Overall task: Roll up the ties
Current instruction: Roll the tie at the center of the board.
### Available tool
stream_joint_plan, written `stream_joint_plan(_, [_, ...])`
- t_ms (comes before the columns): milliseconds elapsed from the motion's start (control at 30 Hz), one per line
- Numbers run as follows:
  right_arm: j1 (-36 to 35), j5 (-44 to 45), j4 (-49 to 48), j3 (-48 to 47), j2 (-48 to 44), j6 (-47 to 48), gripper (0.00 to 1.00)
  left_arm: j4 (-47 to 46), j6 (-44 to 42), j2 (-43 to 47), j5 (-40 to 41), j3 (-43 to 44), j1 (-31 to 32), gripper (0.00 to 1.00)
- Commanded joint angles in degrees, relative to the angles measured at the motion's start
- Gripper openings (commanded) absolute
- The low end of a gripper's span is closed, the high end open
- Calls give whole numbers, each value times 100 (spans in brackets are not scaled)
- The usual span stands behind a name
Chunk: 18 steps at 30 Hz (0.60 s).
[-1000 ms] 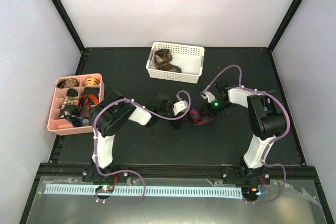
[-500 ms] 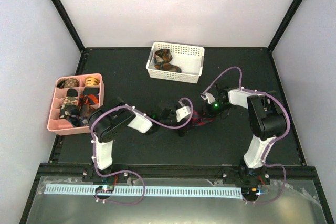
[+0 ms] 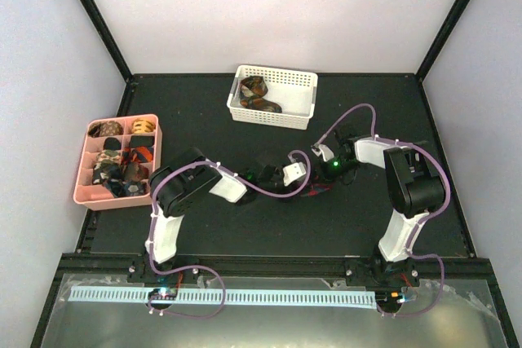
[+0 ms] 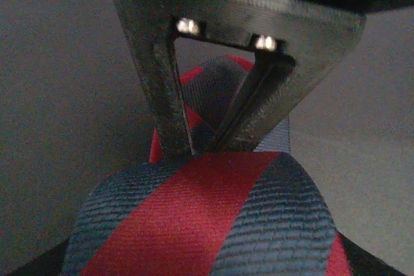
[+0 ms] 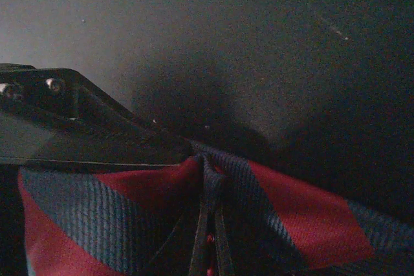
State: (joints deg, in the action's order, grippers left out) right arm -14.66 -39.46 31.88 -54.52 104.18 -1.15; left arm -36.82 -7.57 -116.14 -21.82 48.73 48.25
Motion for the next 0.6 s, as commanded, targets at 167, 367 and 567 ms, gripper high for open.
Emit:
stream_joint_plan(167, [110,7,855,-374,-215,438,17,1171,-596,2,488,-114,38,44])
stream_joint_plan(367, [375,-112,1260,-343,-389,574,21,1431,-602,99,567,-168,-25,42])
stream_joint_plan(567, [280,-16,777,-125,-55,388,17,1428,-529,145,293,-156,-178,40])
